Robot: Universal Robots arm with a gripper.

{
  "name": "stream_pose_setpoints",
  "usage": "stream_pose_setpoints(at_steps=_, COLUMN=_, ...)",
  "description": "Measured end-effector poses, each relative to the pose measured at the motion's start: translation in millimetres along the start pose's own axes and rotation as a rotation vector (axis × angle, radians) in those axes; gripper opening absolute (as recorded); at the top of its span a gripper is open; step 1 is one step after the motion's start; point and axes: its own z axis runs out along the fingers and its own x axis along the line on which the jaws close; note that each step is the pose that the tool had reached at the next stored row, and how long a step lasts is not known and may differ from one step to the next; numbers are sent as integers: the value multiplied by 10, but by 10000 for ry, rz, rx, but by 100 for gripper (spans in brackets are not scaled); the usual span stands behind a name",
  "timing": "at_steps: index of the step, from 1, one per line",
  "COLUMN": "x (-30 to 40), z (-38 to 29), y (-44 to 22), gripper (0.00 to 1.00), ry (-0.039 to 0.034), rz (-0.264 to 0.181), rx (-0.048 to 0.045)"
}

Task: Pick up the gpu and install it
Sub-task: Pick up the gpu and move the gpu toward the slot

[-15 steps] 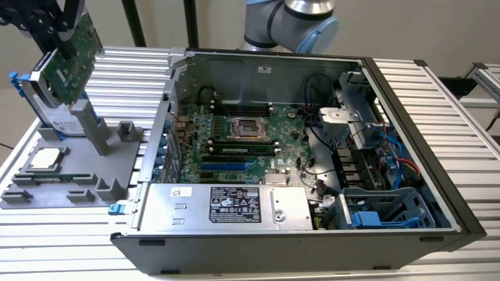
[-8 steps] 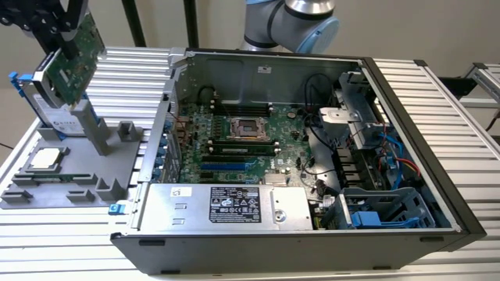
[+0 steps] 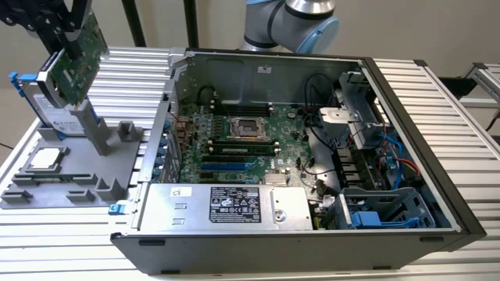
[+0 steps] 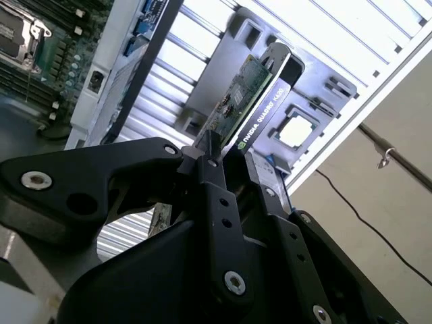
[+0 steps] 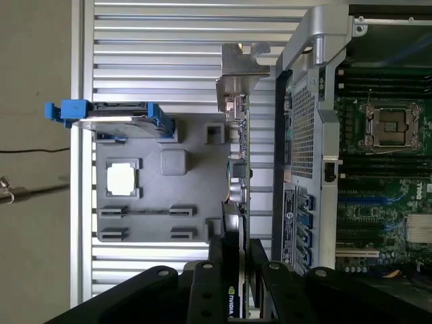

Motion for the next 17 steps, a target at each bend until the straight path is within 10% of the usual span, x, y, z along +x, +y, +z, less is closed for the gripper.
stream_pose_setpoints(at_steps=17, x=-110, z=0, y=0, gripper=0, ry=1, rz=-2, rx=0)
